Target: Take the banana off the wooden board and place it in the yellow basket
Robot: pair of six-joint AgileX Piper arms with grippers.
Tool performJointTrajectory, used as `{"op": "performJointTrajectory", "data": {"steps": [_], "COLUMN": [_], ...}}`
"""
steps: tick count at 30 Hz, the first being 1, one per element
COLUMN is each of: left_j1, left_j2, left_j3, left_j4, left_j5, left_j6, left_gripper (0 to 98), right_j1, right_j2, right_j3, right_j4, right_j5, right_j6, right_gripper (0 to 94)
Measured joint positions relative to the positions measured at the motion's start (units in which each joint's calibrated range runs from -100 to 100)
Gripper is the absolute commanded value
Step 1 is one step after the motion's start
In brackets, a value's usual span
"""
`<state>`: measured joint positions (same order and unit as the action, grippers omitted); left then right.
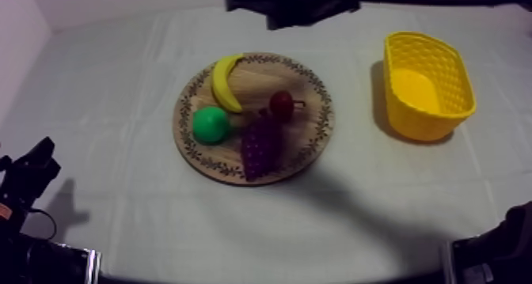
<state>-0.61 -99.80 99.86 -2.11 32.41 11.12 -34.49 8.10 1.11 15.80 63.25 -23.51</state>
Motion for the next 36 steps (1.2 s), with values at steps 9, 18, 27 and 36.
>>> {"op": "performJointTrajectory", "data": {"steps": [9, 18, 27, 36], "left_j1": [0.0, 0.0, 0.0, 0.0], "left_j2": [0.0, 0.0, 0.0, 0.0], "left_j3": [0.0, 0.0, 0.0, 0.0], "left_j4": [0.0, 0.0, 0.0, 0.0], "left_j5": [0.0, 0.0, 0.0, 0.0], "left_j6": [0.0, 0.0, 0.0, 0.0], "left_gripper": [0.1, 0.1, 0.1, 0.1], "right_j1": [-2.3, -3.7, -2.2, -0.3], "right_j2": [12.6, 26.0, 34.2, 35.4], "right_j3": [-14.5, -28.1, -37.3, -40.6], "right_j4": [-2.8, -3.8, -4.4, -5.4], "right_j5": [4.9, 10.6, 14.8, 15.7], "right_j6": [1.3, 2.5, 2.6, 1.3], "right_gripper": [0.3, 0.2, 0.2, 0.2]}}
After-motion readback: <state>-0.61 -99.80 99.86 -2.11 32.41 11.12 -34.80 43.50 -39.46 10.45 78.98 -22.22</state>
